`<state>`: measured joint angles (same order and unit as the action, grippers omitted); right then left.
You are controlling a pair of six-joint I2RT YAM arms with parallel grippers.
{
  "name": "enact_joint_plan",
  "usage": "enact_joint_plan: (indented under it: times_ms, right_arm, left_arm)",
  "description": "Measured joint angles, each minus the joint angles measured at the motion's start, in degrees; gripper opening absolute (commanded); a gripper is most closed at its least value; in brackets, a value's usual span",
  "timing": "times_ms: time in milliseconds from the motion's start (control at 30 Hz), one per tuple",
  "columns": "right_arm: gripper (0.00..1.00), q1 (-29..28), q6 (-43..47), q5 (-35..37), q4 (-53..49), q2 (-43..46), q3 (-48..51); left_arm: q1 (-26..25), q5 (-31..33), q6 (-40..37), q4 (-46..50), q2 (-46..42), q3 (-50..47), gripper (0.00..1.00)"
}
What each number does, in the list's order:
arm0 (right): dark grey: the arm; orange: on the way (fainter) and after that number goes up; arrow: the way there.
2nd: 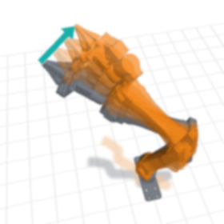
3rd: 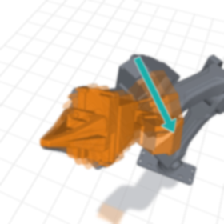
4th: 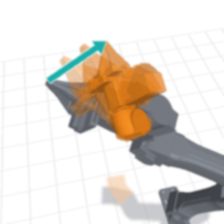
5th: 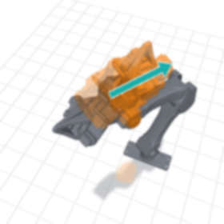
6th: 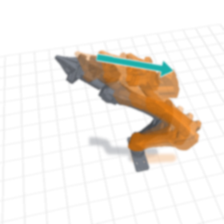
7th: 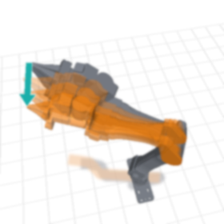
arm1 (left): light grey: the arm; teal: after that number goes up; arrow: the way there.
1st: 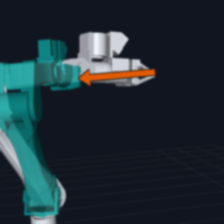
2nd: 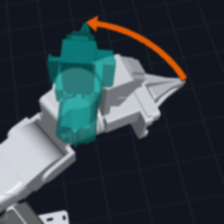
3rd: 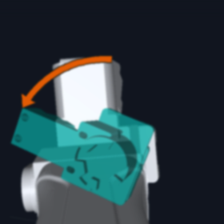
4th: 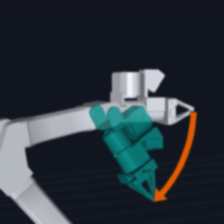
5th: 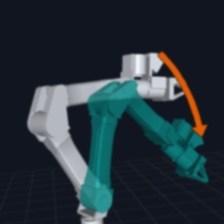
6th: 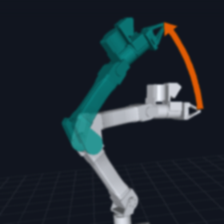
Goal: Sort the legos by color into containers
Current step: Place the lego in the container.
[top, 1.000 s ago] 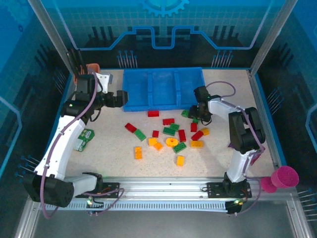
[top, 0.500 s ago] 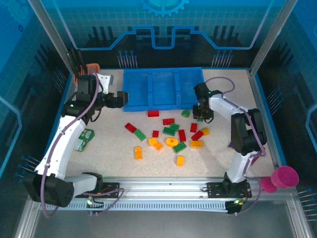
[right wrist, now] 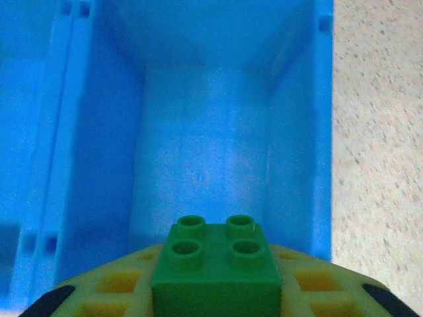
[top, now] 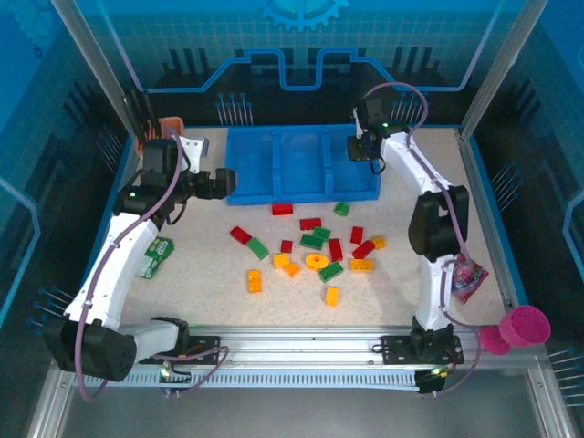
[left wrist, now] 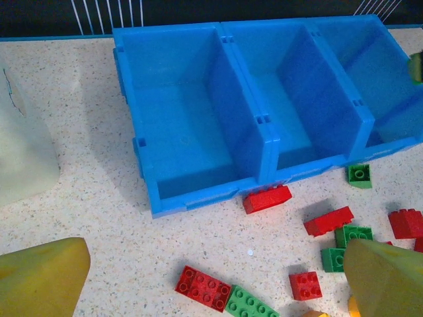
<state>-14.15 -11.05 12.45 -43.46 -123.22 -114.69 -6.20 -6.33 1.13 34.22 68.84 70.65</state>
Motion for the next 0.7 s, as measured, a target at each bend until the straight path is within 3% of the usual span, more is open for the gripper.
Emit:
enact_joint_plan:
  times_ms: [333,700]
  right_arm:
    - [0.34,0.35,0.15,-0.70,-1.20,-18.23,-14.49]
    - [0.51,0.24,-0.63,-0.42,-1.66,-18.10,-12.44]
  left_arm:
    - [1.49,-4.79,0.94,-0.48,-0.02,-0.02,1.00]
    - [2.73,-6.67,1.99,-1.11,0.00,-0.02,0.99]
